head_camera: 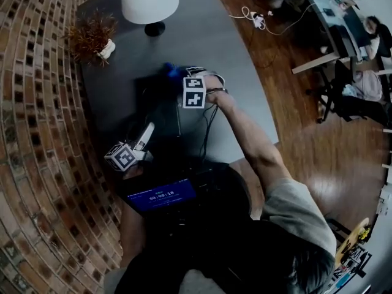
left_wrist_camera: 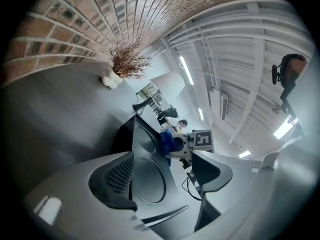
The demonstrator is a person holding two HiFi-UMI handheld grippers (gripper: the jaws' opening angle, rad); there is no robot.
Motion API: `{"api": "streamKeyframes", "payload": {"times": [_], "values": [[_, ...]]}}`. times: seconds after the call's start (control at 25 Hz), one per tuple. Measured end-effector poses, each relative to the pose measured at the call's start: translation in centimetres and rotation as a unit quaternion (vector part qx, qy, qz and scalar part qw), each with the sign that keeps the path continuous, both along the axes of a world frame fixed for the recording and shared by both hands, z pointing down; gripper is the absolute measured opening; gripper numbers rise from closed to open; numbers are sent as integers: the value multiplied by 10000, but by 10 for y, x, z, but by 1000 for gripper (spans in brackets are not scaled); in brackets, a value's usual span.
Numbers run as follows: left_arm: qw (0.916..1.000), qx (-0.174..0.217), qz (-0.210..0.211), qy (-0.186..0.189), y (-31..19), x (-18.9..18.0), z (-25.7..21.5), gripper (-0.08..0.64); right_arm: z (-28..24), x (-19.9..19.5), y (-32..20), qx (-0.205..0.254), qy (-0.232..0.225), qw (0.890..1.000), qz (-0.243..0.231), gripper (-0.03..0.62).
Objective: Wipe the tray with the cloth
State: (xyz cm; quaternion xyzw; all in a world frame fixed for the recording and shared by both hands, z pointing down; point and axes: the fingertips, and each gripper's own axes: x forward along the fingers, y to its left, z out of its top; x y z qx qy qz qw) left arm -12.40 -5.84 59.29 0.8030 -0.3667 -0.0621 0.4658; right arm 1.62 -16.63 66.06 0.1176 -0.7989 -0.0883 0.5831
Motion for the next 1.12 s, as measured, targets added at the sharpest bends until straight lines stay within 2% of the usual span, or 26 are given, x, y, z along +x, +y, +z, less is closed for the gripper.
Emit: {"api": "streamKeyframes", "payload": {"times": [0.16,0.2,0.28,0.36,0.44,0.52,0.64,0.8,0.88,1.0,1.08,1.12], "values": [[9998,71,-102,-138,1,-3,-1,348,-1,-10,76,-714,83,9914,-1093,173],[9998,69,-97,-153,1,-4,-1,348,-1,-9,84,-876,-22,9892,-1171,173],[9998,104,-47,-166,3,-2,-2,348,-5,1,68,-950,-292,9920,-779,173],[9997,167,22,-188,5,2,-4,348,-6,17,19,-432,-260,9987,-67,174],[9995,179,70,-239,8,7,-4,348,-4,26,-30,180,-124,9986,478,175],[9996,131,74,-253,10,10,-4,348,2,20,-54,435,-34,9973,589,175],[9997,100,2,-223,9,12,-7,348,23,4,-39,370,230,9989,159,175],[9993,168,28,-335,7,11,-5,348,26,4,-4,99,112,9999,-1,175],[9992,192,10,-345,5,8,-2,348,30,0,24,66,240,9979,-604,175],[9992,186,-71,-335,2,4,0,348,35,-1,61,-15,319,9885,-1479,175],[9994,135,-142,-272,4,3,1,348,29,10,75,-212,224,9871,-1569,175],[9995,106,-184,-220,6,4,1,348,24,19,76,-259,163,9903,-1357,175]]}}
